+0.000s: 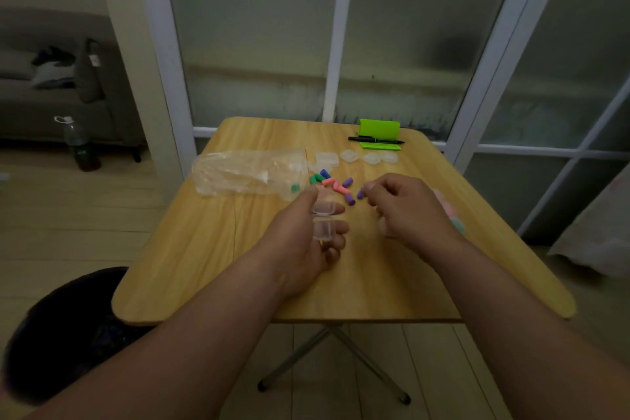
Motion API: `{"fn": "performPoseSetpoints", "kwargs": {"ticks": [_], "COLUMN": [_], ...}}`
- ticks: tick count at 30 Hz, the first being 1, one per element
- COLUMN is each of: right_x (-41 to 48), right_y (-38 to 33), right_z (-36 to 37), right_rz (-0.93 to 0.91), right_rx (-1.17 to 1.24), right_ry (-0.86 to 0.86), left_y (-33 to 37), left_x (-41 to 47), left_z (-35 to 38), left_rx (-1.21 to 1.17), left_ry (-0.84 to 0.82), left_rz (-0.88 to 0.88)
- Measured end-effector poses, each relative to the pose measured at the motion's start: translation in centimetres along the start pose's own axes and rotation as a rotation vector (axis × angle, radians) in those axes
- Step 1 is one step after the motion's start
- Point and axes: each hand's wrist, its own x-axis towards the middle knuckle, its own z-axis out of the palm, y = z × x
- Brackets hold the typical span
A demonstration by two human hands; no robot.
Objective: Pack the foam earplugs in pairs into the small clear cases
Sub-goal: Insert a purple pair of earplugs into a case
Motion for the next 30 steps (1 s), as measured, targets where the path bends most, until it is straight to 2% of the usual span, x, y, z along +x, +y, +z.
{"fn": "performPoseSetpoints", "kwargs": {"ticks": [4,14,21,30], "right_x": [1.6,3.6,3.5,1.8], "right_y": [1.4,1.1,0.6,0.6], "right_z": [0.9,4.0,4.1,1.8], "right_rz": [0.008,-0.050,-0.069,-0.109], "right_rx": [-0.272,-0.678,-0.659,-0.260], "right_ry": [0.091,0.110,0.124,0.111], "left_y": [0.6,1.1,1.2,1.3], "left_x": [1.3,2.5,2.5,2.1], "left_z": [-0.5,-0.1,-0.4,-0.6], "left_rx": [-0.078,-0.104,-0.102,-0.050], "left_ry": [0.077,0.027,-0.036,-0.114], "left_rz": [0.040,0.029,0.014,0.017]}}
